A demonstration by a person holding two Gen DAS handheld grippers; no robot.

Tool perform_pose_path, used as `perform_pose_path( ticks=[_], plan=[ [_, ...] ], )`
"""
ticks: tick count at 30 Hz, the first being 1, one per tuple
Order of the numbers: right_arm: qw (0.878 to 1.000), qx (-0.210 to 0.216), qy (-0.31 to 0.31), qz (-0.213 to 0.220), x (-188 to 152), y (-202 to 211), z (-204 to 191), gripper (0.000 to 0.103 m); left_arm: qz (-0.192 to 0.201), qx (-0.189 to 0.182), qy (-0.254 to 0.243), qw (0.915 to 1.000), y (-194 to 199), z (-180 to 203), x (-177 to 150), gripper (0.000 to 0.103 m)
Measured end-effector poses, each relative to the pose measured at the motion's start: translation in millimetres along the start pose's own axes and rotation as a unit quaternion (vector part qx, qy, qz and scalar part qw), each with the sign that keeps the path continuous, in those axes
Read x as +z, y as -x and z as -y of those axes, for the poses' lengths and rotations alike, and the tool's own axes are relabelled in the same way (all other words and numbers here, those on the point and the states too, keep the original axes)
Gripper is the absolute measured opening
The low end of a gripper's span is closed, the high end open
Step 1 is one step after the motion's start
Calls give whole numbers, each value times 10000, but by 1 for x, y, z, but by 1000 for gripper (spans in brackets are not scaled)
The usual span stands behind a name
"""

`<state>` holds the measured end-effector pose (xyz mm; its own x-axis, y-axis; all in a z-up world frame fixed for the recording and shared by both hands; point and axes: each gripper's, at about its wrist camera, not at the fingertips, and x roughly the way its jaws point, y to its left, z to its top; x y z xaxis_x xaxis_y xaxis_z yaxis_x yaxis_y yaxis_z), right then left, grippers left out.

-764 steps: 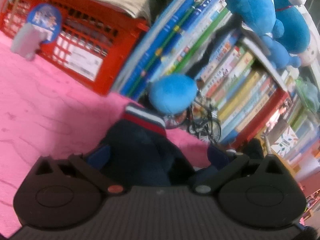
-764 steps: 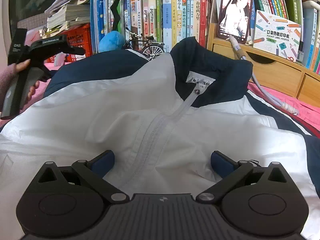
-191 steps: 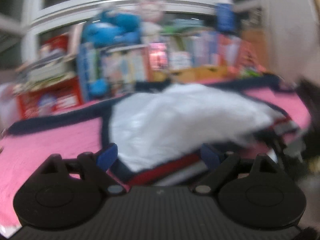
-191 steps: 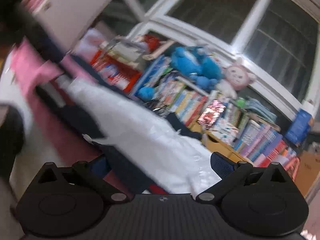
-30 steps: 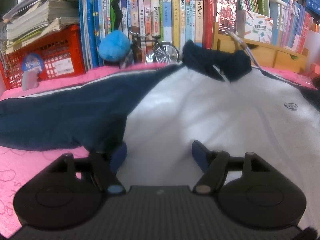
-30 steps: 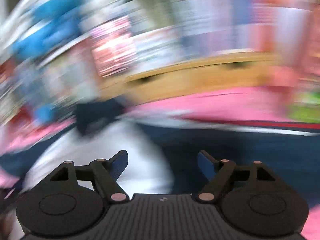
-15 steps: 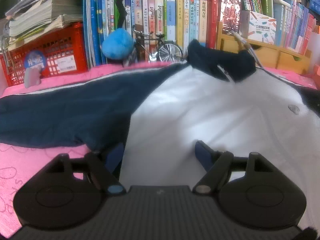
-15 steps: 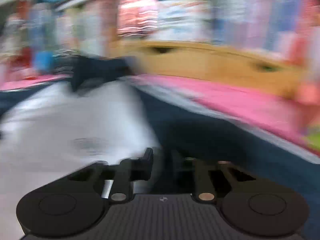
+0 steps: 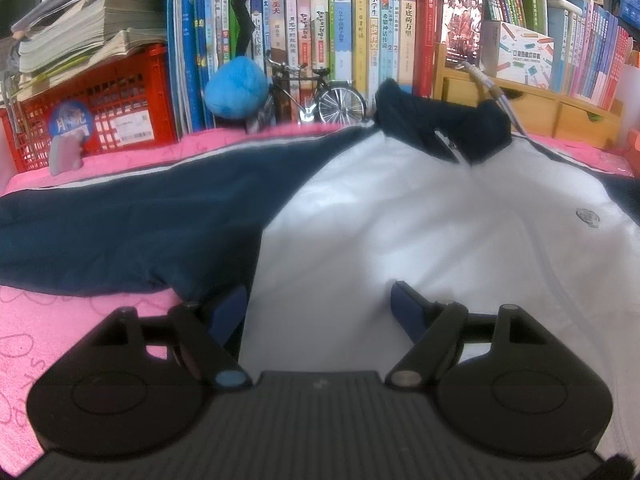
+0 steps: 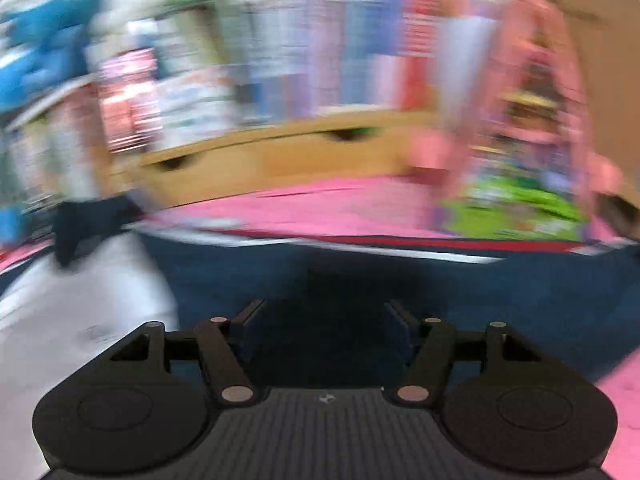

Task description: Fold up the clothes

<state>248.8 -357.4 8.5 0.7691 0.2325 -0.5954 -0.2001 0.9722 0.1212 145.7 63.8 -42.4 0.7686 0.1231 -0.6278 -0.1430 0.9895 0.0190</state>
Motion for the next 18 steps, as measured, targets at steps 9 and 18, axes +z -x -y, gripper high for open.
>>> perform_pose_path(
  ticks=[9,18],
  plan=[
    [9986,-325,151,-380,-6,-28,12,70,-8,-5,31,10000,0,-1,0,82],
    [9272,-2613,-2574,756,-6,15,179,90,-11,1,32,10000,0,-1,0,82]
  ],
)
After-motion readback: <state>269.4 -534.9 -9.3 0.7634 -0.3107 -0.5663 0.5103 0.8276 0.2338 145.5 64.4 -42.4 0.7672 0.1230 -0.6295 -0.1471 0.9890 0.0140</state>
